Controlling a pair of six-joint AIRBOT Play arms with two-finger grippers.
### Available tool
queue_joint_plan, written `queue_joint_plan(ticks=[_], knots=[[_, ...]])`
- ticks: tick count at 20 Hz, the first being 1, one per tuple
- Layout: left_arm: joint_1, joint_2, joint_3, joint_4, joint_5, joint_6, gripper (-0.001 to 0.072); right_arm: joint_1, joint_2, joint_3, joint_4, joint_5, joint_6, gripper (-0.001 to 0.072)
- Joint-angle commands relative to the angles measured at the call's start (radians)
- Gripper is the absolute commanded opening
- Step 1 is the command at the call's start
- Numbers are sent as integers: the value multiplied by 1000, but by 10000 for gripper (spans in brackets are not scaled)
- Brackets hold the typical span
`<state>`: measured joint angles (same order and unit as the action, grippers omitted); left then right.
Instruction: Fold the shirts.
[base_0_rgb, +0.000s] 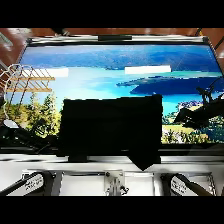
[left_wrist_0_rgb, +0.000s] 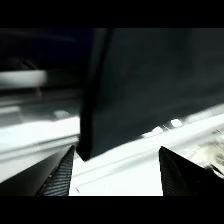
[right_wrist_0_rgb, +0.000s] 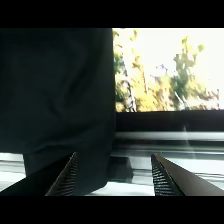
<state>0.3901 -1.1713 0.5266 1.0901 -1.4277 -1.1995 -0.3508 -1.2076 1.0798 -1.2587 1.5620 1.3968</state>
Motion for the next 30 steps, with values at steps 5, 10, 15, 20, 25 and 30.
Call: queue_joint_plan(ticks=[5, 10, 15, 20, 25, 30], knots=[[-37, 5, -34, 32, 40, 18, 592, -1, 2, -3, 4, -13, 25, 592], [-85, 5, -83, 19, 77, 17, 591, -1, 2, -3, 4, -11, 32, 591], [-91, 5, -92, -25, 183, -54, 101, -1, 2, -21, -23, 13, 37, 593], [-91, 6, -44, -30, 175, -51, 34, 36, 2, -279, 122, -10, -64, 668], [-91, 6, -13, -37, 147, -50, 34, 125, 2, -468, 104, -309, -32, 621], [-91, 6, 12, -37, 145, -42, 34, 125, 1, -475, 139, -224, -114, 561]])
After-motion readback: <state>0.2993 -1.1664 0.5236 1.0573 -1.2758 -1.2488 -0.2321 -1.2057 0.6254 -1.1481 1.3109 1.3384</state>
